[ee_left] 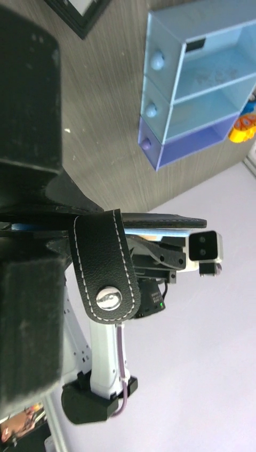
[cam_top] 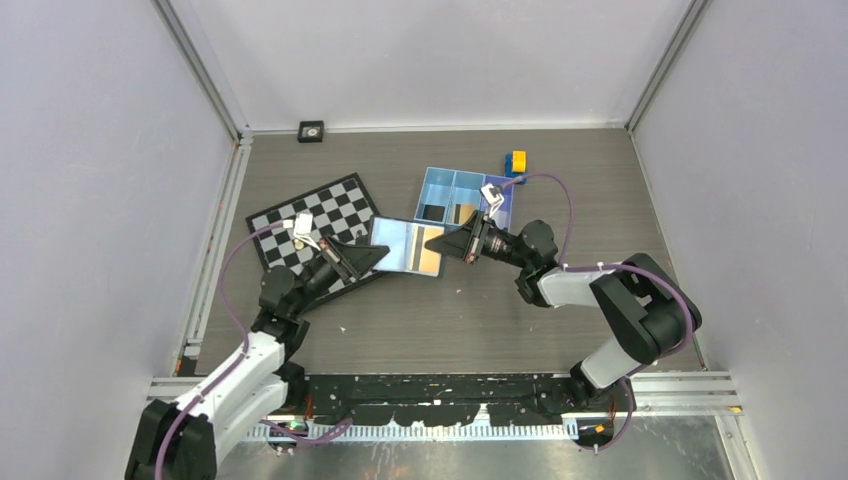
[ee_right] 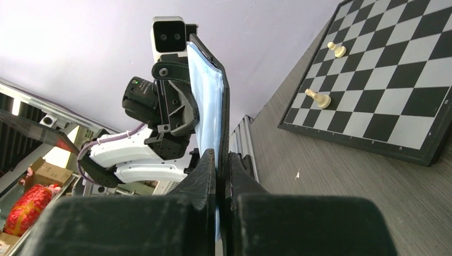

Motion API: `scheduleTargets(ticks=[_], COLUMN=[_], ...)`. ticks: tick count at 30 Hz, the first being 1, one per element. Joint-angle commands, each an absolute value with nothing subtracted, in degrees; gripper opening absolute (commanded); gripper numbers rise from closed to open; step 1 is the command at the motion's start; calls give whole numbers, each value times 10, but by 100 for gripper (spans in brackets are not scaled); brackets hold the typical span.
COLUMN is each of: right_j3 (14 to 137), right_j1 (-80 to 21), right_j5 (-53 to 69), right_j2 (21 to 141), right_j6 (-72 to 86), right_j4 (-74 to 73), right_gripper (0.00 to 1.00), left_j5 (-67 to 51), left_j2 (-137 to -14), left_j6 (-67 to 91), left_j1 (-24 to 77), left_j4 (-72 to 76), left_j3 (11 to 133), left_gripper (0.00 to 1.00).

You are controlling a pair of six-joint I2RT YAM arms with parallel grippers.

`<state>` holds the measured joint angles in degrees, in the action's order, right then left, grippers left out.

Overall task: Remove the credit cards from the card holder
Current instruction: Remove the credit card from the card holder.

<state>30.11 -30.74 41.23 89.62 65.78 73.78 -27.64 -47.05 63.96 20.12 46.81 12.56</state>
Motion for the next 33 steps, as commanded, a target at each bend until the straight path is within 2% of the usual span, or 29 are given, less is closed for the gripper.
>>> scheduleTargets(ticks=[1, 4, 6, 8, 10, 11, 13, 16, 18, 20, 22, 25, 30, 33], right_j3=[312, 320, 326, 330, 332, 333, 337, 345, 349, 351, 348, 348, 345, 341], right_j1=[-310, -310, -309, -309, -308, -306, -304, -300, -300, -300, -300, -300, -301, -300], right_j5=[400, 374, 360, 346, 328, 318, 300, 286, 282, 286, 300, 313, 333, 340], right_j2=[873, 865, 862, 858, 852, 848, 842, 838, 838, 838, 840, 841, 840, 839], right_j6=[636, 608, 593, 580, 566, 559, 546, 531, 526, 524, 533, 538, 544, 553], right_j4=[707, 627, 586, 547, 512, 493, 450, 406, 391, 388, 413, 431, 456, 476], right_gripper=[1, 1, 0, 1, 0, 0, 1, 1, 1, 0, 0, 0, 0, 0], left_j5=[-194, -138, -125, -121, -75, -42, -6, 9, -20, -80, -136, -204, -290, -321], left_j2=[-411, -382, -381, -387, -384, -379, -363, -333, -319, -315, -325, -375, -487, -546], left_j6=[572, 541, 538, 538, 539, 541, 530, 525, 521, 512, 507, 506, 534, 536], left_j1=[200, 200, 200, 201, 200, 200, 200, 200, 200, 200, 200, 201, 212, 228], left_j4=[299, 185, 162, 152, 84, 33, -8, 12, 61, 132, 201, 255, 362, 376], left_j3=[162, 182, 187, 193, 213, 228, 233, 215, 195, 175, 164, 175, 194, 215], left_gripper=[1, 13, 21, 37, 65, 75, 83, 83, 79, 73, 60, 50, 41, 34])
